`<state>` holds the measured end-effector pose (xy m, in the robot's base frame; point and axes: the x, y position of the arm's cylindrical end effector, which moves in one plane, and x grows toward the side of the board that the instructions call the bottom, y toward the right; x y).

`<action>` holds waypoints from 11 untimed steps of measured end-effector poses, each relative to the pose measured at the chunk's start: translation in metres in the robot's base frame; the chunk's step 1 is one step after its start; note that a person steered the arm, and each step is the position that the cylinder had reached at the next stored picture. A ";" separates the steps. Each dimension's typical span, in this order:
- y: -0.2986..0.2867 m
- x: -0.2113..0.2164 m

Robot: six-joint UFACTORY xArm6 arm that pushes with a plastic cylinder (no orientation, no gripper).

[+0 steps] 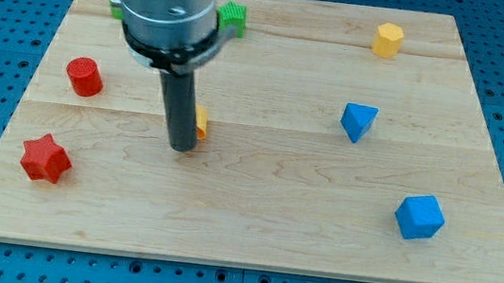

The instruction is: Move the red circle diagonally top right to the red star

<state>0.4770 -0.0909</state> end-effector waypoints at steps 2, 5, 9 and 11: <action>-0.002 -0.023; -0.156 -0.054; -0.094 -0.129; -0.089 -0.106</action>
